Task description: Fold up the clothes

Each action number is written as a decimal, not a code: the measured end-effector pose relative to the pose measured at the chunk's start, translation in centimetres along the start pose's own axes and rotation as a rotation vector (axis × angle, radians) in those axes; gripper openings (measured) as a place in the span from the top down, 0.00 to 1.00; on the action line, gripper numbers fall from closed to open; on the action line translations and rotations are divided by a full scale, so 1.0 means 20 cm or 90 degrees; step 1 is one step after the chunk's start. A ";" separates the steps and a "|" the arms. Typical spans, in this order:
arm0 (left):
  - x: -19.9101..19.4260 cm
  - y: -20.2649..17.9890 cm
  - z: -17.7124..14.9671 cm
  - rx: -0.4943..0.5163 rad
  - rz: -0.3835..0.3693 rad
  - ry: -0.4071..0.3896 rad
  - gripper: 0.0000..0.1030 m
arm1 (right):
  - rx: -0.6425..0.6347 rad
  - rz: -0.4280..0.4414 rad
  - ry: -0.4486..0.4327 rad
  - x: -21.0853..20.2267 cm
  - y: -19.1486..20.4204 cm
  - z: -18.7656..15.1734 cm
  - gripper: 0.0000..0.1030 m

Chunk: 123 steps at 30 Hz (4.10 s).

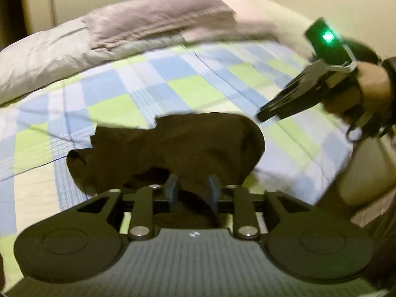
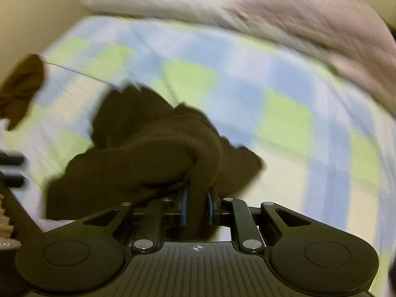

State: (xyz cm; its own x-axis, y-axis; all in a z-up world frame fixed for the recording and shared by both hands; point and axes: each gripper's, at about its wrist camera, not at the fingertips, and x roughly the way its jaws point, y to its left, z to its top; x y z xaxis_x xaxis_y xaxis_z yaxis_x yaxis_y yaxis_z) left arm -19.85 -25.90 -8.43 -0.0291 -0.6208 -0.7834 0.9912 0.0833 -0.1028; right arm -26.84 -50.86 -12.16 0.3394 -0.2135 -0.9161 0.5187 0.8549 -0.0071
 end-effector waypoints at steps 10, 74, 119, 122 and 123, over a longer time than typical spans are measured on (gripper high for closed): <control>0.40 0.27 -0.08 -0.013 0.029 0.091 0.47 | 0.079 0.002 -0.021 -0.01 -0.02 -0.08 0.20; 0.36 0.32 -0.20 -0.067 0.000 0.279 0.89 | 0.513 -0.107 0.111 0.03 -0.65 -0.96 0.94; 0.31 0.87 0.70 -0.311 0.368 -0.040 0.61 | 0.205 0.029 -0.283 0.10 -0.77 0.52 0.25; 0.35 0.83 0.47 -0.333 0.330 0.018 0.52 | 0.244 0.061 -0.246 0.17 -0.66 0.42 0.25; 0.37 0.80 0.39 -0.340 0.314 0.040 0.50 | 0.259 0.070 -0.217 0.21 -0.61 0.36 0.25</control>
State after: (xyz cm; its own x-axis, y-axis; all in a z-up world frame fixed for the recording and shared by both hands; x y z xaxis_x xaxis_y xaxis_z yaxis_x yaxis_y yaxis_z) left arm -3.18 -35.17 -11.07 0.3815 -0.3676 -0.8481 0.6929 0.7210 -0.0008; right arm -26.09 -65.59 -13.12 0.6088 -0.3328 -0.7202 0.7049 0.6434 0.2986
